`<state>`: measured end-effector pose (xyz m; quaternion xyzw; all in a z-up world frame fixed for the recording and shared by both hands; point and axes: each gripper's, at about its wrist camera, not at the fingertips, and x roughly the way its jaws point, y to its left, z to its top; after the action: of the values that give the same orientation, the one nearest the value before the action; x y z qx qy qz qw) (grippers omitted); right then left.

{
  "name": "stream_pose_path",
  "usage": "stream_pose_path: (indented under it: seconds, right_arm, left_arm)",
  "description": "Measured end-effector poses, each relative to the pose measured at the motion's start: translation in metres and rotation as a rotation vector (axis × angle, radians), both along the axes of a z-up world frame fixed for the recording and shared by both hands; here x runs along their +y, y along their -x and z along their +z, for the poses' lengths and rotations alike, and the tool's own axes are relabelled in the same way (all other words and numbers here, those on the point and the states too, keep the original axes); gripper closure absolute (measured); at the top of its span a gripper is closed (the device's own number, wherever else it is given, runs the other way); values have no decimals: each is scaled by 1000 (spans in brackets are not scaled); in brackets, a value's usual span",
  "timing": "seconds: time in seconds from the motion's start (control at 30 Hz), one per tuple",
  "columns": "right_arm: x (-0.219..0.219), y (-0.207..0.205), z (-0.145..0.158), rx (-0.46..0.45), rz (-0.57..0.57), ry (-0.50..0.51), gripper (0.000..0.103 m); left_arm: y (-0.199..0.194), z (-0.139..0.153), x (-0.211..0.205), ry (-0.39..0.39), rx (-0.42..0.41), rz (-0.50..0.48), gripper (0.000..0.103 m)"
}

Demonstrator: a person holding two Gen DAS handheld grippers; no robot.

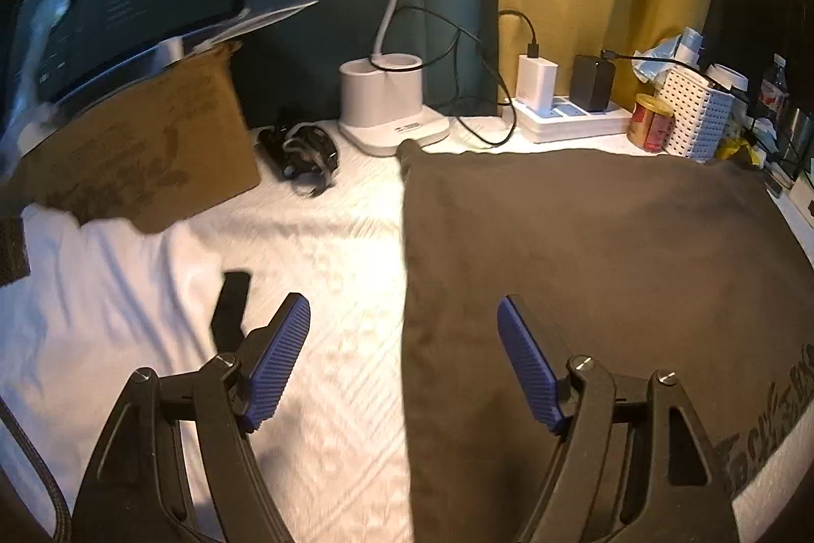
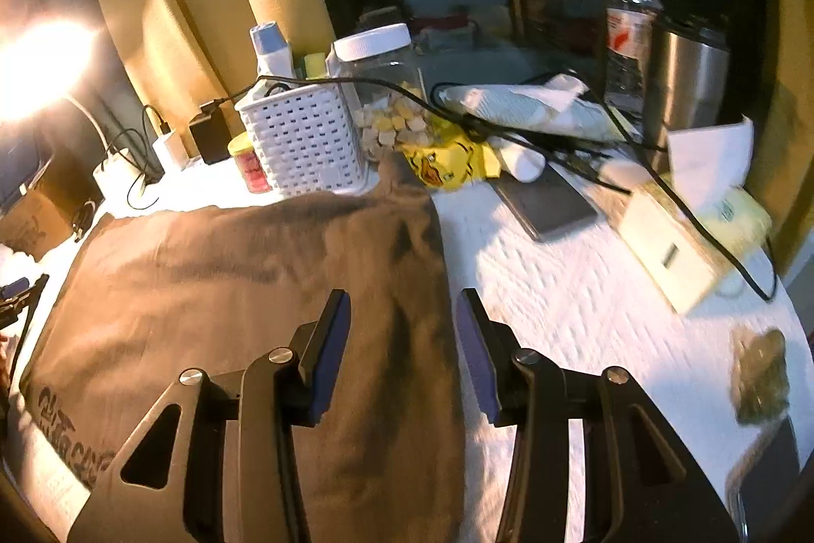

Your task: Fold small clothes

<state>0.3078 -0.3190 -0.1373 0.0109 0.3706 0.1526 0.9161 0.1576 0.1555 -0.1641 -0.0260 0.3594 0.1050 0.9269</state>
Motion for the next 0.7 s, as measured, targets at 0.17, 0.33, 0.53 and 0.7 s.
stream_pose_path:
  seconds: [0.17, 0.33, 0.53, 0.7]
  right_arm:
    - [-14, 27, -3, 22, -24, -15, 57]
    - [-23, 49, -13, 55, -46, -21, 57]
    - [-27, 79, -26, 93, -47, -40, 57]
    - [-28, 100, -37, 114, -55, -13, 57]
  left_arm:
    - [18, -4, 0, 53, 12, -5, 27]
    - [39, -10, -8, 76, 32, 5, 27]
    - [64, -20, -19, 136, 75, -15, 26]
    - [79, -27, -20, 217, 114, 13, 26]
